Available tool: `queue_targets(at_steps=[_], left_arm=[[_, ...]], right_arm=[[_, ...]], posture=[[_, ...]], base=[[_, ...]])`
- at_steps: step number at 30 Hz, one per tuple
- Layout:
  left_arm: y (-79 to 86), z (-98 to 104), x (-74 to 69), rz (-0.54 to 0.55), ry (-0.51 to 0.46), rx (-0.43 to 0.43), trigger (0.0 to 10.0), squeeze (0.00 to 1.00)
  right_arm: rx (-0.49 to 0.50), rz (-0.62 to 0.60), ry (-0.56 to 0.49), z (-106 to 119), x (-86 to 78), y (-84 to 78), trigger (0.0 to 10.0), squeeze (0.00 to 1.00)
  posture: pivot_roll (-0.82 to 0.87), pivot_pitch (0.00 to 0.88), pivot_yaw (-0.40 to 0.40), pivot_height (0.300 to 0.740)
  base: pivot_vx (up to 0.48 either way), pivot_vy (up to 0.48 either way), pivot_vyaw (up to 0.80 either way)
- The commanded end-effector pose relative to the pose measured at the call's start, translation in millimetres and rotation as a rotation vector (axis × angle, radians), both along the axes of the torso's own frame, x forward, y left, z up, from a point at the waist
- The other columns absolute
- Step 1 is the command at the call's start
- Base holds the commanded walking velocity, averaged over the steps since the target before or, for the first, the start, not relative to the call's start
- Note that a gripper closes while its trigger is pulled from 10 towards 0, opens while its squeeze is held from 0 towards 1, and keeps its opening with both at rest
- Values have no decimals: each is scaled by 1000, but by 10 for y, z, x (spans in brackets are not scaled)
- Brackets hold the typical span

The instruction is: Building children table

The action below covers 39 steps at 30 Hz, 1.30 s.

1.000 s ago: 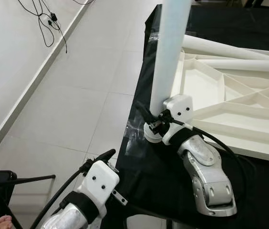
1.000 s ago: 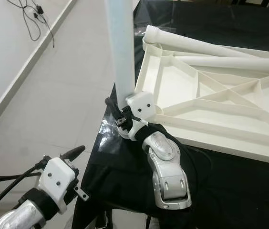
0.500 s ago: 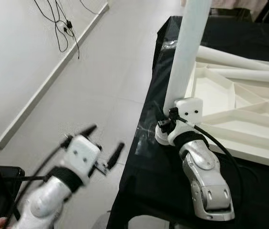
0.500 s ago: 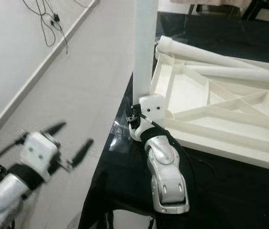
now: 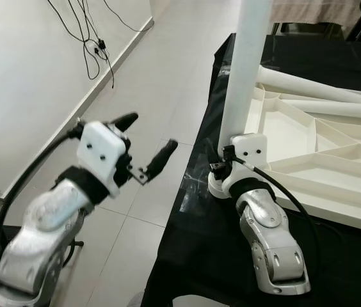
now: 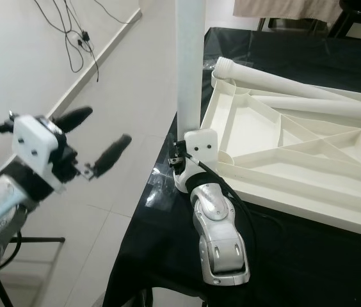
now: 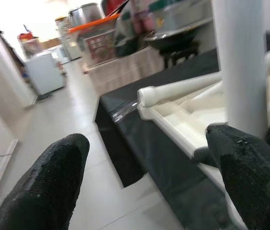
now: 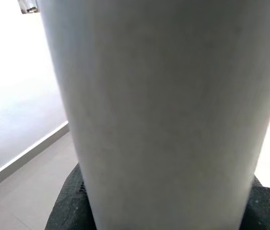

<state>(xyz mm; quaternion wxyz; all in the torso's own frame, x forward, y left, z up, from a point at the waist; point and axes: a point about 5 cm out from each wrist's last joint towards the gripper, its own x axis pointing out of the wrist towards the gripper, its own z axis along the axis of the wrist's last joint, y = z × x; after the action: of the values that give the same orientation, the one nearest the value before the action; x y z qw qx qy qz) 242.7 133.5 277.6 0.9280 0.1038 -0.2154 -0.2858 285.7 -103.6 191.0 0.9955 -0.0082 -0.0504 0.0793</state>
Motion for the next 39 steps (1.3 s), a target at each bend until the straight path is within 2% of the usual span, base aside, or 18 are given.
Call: queue_targets(at_steps=[1, 3, 4, 7, 10, 16, 19, 21, 22, 24, 27, 28, 30, 31, 33, 35, 38, 39], left_arm=[[16, -8, 12, -16, 23, -14, 10000, 0], [-71, 145, 63, -123, 20, -78, 10000, 0], [-71, 145, 63, -123, 20, -78, 10000, 0], [-191, 290, 119, -249, 24, -108, 10000, 0], [-236, 332, 148, -295, 28, -100, 10000, 0], [-298, 376, 159, -346, 31, -79, 10000, 0], [-326, 378, 155, -372, 42, -77, 10000, 0], [-346, 386, 155, -391, 54, -80, 10000, 0], [-346, 386, 155, -391, 54, -80, 10000, 0], [-359, 389, 157, -403, 65, -86, 10000, 0], [-358, 320, 123, -406, 98, -98, 10000, 0], [-358, 320, 123, -406, 98, -98, 10000, 0], [-336, 184, 49, -414, 150, -94, 10000, 0], [-336, 184, 49, -414, 150, -94, 10000, 0], [-319, 38, -37, -413, 207, -94, 10000, 0], [-319, 38, -37, -413, 207, -94, 10000, 0], [-307, -216, -192, -394, 309, -104, 10000, 0], [-307, -216, -192, -394, 309, -104, 10000, 0]], right_arm=[[164, -39, 189, -382, -105, 32, 10000, 0], [201, -16, 193, -378, -115, 42, 10000, 0], [201, -16, 193, -378, -115, 42, 10000, 0], [247, 58, 193, -358, -127, 70, 10000, 0], [264, 109, 193, -347, -135, 79, 10000, 0], [252, 167, 171, -342, -148, -4, 10000, 0], [192, 217, 140, -364, -156, -89, 10000, 0], [61, 317, 87, -390, -174, -125, 10000, 0], [61, 317, 87, -390, -174, -125, 10000, 0], [-32, 413, 44, -407, -145, -158, 10000, 0], [-117, 560, -23, -332, -44, -164, 10000, 0], [-117, 560, -23, -332, -44, -164, 10000, 0], [-166, 733, -32, -267, 23, -122, 10000, 0], [-166, 733, -32, -267, 23, -122, 10000, 0], [-164, 891, -14, -181, 105, -95, 10000, 0], [-164, 891, -14, -181, 105, -95, 10000, 0], [-168, 1098, 14, -5, 295, -43, 10000, 0], [-168, 1098, 14, -5, 295, -43, 10000, 0]], posture=[[11, 203, 103, 740], [7, 205, 110, 740], [7, 205, 110, 740], [5, 207, 121, 740], [1, 207, 127, 740], [-4, 214, 140, 740], [-7, 220, 148, 740], [-6, 226, 154, 740], [-6, 226, 154, 740], [-1, 229, 156, 740], [6, 237, 156, 740], [6, 237, 156, 740], [10, 246, 153, 740], [10, 246, 153, 740], [18, 261, 143, 740], [18, 261, 143, 740], [33, 282, 125, 740], [33, 282, 125, 740]], base=[[0, 0, 0], [0, 0, 0], [0, 0, 0], [0, 0, 0], [0, 0, 0], [0, 0, 0], [0, 0, 0], [0, 0, 0], [0, 0, 0], [0, 0, 0], [0, 0, 0], [0, 0, 0], [0, 0, 0], [0, 0, 0], [0, 0, 0], [0, 0, 0], [0, 0, 0], [0, 0, 0]])
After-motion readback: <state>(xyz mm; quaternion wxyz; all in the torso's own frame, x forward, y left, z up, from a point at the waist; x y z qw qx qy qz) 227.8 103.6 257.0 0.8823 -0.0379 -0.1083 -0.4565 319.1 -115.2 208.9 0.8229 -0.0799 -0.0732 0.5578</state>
